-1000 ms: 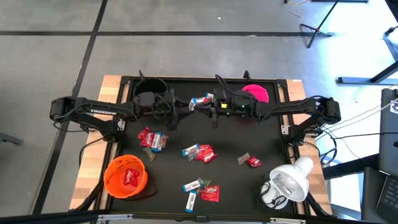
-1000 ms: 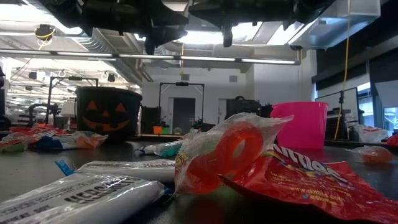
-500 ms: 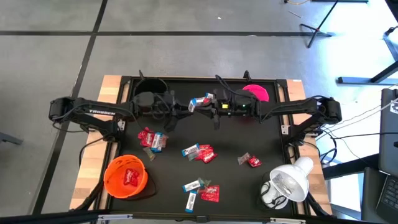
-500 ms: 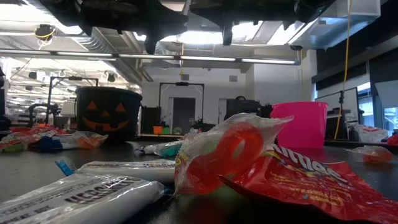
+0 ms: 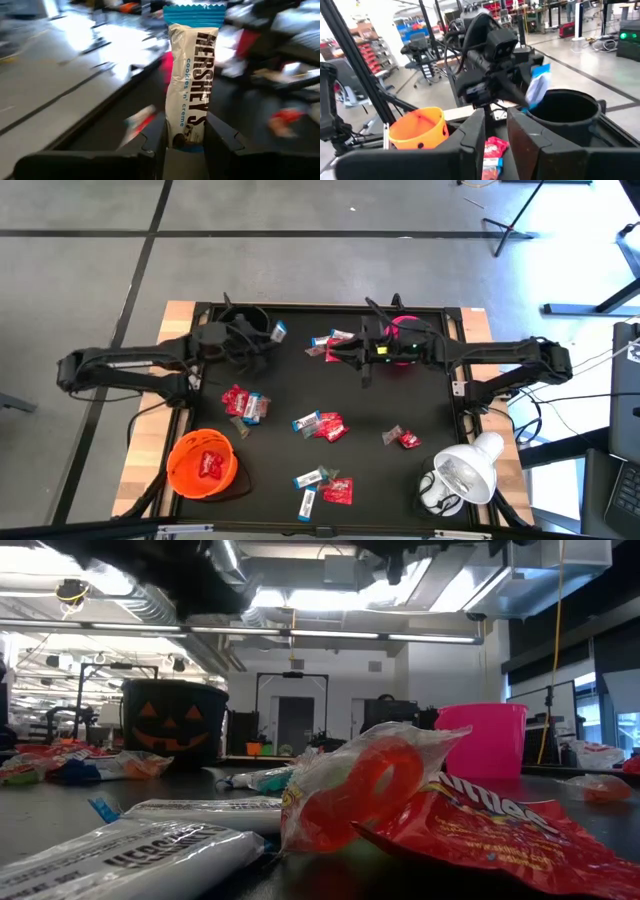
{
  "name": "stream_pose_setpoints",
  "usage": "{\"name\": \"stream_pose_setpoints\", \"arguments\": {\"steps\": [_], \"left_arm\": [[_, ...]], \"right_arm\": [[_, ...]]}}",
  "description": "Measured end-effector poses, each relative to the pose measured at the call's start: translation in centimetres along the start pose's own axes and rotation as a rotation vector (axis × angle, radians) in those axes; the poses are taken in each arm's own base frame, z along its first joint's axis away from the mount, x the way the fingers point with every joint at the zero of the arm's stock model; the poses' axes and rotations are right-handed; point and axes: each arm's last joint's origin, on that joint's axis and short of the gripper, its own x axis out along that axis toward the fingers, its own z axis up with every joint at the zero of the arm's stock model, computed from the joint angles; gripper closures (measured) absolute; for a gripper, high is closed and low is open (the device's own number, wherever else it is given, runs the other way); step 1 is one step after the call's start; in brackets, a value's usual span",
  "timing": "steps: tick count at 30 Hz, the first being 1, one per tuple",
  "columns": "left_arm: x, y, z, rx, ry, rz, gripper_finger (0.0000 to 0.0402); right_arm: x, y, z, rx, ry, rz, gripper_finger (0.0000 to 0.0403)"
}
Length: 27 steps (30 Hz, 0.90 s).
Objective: Sort candy
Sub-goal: Put the white chocolate bar into the black bucket
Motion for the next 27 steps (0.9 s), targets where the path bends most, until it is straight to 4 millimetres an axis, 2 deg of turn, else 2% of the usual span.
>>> {"name": "stream_pose_setpoints", "arguments": {"steps": [5,9,13,17,21,27], "left_arm": [[-2.4,2.1,-0.7,0.026,0.092,0.182,0.0319],[-3.5,3.3,-0.9,0.039,0.116,0.264,0.0319],[-3.9,4.0,-0.7,0.075,0.104,0.297,0.0319],[-4.1,4.9,-1.4,0.143,0.188,0.388,0.0319],[-4.2,5.9,-2.1,0.105,0.271,0.477,0.031],[-4.4,6.5,-2.4,0.057,0.307,0.472,0.0285]], "right_arm": [[-0.1,-0.1,-0.4,0.001,0.041,-0.032,0.0323],[-0.1,-0.2,-0.5,-0.013,0.047,-0.051,0.0323],[-0.1,-0.2,-0.5,-0.019,0.047,-0.052,0.0323],[-0.1,-0.2,-0.6,-0.018,0.056,-0.054,0.0323],[-0.1,-0.2,-0.8,0.016,0.082,-0.044,0.0323],[-0.1,-0.2,-0.9,0.016,0.089,-0.048,0.0323]]}}
